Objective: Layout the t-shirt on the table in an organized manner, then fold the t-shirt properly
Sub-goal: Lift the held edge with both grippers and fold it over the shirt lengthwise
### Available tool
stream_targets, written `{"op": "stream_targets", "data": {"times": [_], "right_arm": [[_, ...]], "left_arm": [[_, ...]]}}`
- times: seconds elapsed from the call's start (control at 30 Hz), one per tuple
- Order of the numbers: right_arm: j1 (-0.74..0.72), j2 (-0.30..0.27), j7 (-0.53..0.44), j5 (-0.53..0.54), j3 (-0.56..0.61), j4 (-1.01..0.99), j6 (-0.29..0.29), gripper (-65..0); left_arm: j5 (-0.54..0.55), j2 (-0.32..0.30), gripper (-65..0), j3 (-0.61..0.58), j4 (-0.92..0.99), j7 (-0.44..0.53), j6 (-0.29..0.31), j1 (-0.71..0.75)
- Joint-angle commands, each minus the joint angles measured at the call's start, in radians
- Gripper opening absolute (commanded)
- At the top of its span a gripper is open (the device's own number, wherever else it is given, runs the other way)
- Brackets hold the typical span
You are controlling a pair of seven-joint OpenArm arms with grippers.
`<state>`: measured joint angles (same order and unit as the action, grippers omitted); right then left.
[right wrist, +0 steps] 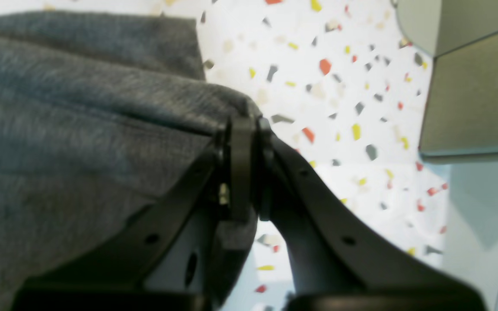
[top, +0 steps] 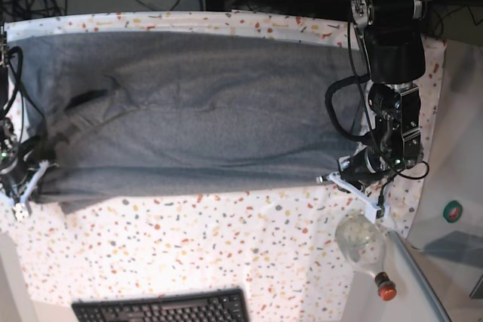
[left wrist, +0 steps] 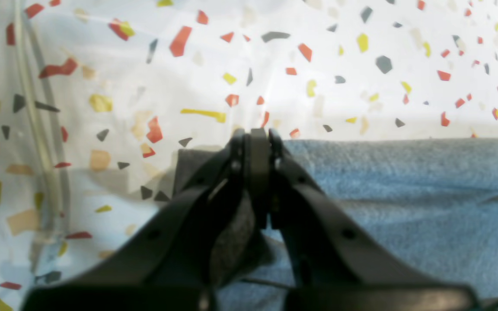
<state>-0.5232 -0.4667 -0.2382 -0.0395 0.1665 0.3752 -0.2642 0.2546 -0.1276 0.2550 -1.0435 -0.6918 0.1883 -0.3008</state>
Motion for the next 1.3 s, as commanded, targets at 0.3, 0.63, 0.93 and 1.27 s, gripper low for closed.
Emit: {"op": "stream_targets", "data": {"times": [0.3,0.63,0.93,1.27], "right_arm": [[0.008,-0.013,-0.033,0.006,-0.002,0.017,0.013,-65.0],[0.064,-0.008,-0.033,0.01,-0.009,0.067,0.013,-65.0],[0.194,-0.028,-0.028,0.008,-0.152,0.281,0.013,-65.0],[0.303,-0.037,-0.028,0.011,-0.18,0.393,0.015,-65.0]], "left_arm": [[0.004,-0.01,-65.0,0.002,-0.022,0.017,0.004,-0.016],[0.004,-0.01,-65.0,0.002,-0.307,-0.176,0.004,0.094],[0.004,-0.01,-65.0,0.004,-0.323,-0.173,0.004,0.134],[0.004,-0.004,-65.0,0.004,-0.421,-0.18,0.004,0.156]]}}
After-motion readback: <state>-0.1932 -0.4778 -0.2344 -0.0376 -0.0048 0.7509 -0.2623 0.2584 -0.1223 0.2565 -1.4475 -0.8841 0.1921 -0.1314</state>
